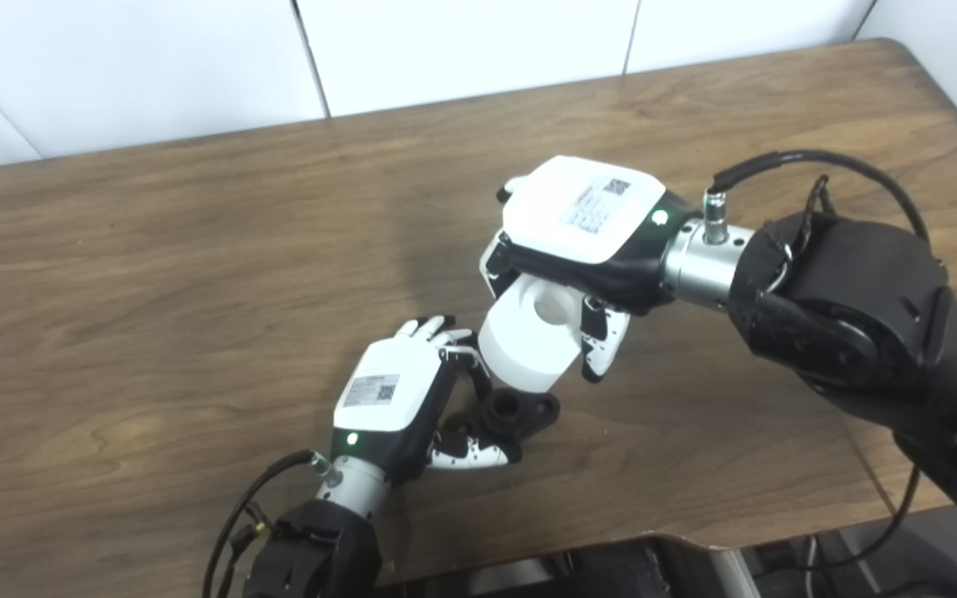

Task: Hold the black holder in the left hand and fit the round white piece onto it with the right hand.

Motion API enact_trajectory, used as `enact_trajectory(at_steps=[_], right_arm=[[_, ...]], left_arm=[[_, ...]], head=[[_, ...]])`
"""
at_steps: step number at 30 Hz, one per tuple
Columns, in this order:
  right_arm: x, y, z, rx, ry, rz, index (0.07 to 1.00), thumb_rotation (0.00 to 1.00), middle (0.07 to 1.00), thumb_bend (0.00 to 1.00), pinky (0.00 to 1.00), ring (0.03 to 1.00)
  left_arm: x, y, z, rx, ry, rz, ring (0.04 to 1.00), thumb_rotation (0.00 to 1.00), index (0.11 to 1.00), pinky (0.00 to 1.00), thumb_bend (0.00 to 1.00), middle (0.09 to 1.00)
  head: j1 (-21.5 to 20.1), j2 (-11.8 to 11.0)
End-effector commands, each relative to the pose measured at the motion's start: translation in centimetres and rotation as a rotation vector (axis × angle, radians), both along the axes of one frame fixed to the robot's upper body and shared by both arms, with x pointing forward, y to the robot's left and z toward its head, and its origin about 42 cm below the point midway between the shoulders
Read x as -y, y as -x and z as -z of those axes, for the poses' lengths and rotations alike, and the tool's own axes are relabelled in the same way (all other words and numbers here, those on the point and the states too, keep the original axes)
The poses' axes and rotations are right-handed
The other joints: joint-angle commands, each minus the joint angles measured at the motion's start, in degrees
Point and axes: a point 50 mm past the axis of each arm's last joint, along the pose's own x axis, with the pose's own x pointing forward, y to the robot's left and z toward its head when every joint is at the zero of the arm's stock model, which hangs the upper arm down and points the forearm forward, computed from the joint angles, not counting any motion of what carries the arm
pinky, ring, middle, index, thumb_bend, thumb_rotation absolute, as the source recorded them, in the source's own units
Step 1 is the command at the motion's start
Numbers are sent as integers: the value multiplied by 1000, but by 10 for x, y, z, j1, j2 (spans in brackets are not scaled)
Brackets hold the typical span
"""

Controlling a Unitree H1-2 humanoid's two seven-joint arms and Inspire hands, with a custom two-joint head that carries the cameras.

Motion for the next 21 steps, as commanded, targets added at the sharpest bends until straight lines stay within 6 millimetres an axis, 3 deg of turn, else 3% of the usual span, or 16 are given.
enact_trajectory(at_steps=[1,21], right_arm=[[1,-1,-3,-58,34,35,510,0,454,529,943,604],[-9,2,9,-82,67,9,491,0,478,531,965,655]], left_arm=[[7,0,0,-16,-16,21,932,60,490,962,514,828],[13,-1,-3,-22,-16,22,941,60,490,973,513,829]], head=[[0,1],[0,5]])
